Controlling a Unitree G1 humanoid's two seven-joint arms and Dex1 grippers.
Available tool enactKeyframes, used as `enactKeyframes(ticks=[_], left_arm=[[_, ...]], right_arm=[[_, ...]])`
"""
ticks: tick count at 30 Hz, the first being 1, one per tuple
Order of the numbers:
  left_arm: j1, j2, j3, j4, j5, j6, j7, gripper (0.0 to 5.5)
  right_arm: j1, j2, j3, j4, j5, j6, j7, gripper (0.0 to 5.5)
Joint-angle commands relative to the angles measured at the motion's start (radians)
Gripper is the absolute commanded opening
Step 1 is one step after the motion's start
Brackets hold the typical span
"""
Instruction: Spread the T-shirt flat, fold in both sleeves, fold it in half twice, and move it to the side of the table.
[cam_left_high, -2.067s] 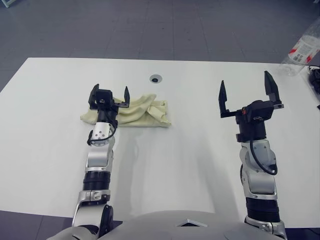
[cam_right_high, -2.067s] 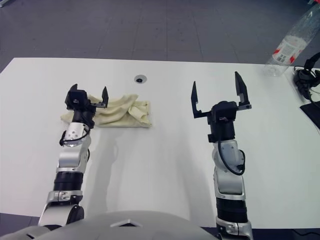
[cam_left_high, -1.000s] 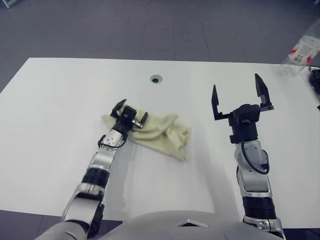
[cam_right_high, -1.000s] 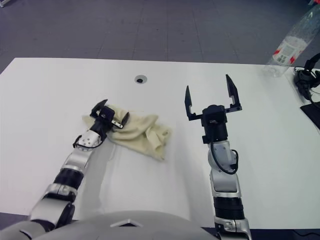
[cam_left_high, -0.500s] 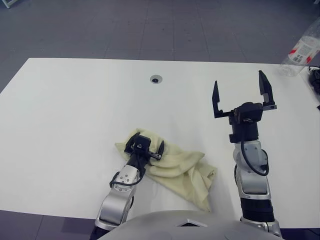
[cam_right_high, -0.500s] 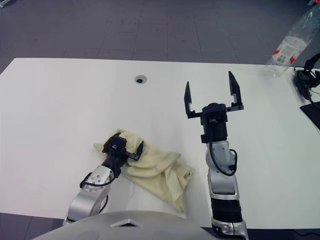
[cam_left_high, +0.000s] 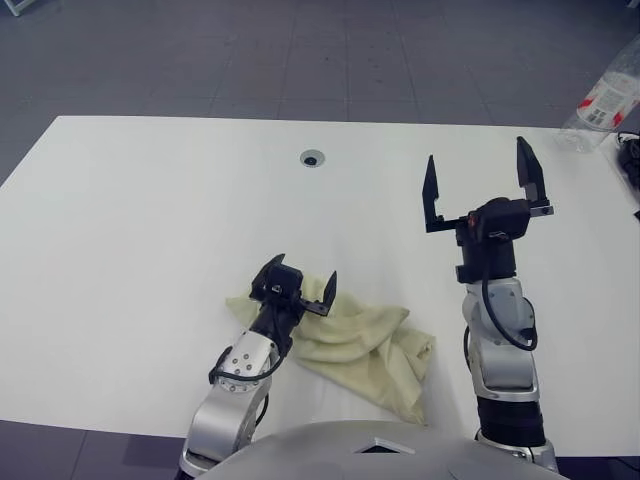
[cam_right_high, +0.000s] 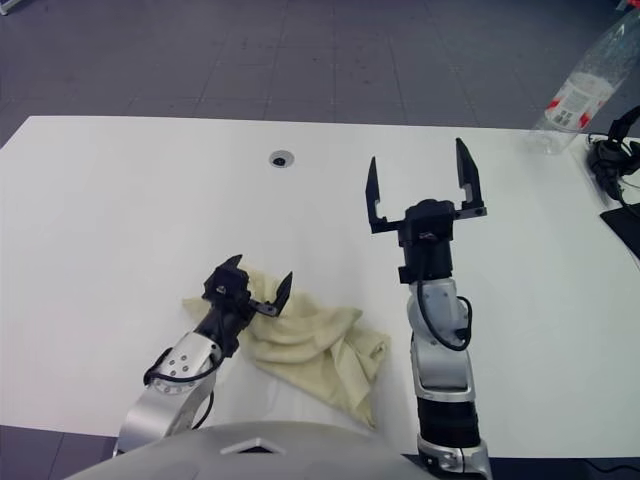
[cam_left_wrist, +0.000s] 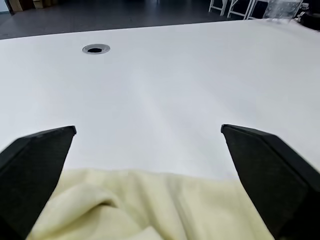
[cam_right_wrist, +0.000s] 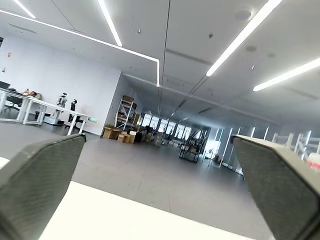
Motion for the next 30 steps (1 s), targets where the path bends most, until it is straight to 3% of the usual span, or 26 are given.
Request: enactKeyframes(ticks=[1, 10, 20, 30], left_arm=[[-0.061, -0.033, 0.076, -0.073, -0.136, -0.032, -0.049, 5.4], [-0.26, 0.016, 0.329, 0.025, -0.165, -0.181, -0.03, 5.4], [-0.262, 0.01, 0.337, 0.171, -0.096, -0.36, 0.0, 5.4], [-0.273, -0.01, 0.314, 0.245, -0.06, -0.427, 0.03, 5.4]], right_arm=[[0.032, -0.047, -0.005, -0.087, 0.157, 0.183, 0.117, 5.39], [0.226, -0.36, 0.137, -0.23, 0.145, 0.334, 0.473, 5.39], [0.205, -0.659, 0.307, -0.076, -0.162, 0.331, 0.688, 5.39], [0.114, -0.87, 0.28, 0.074, -0.219, 0.169, 0.791, 5.39]])
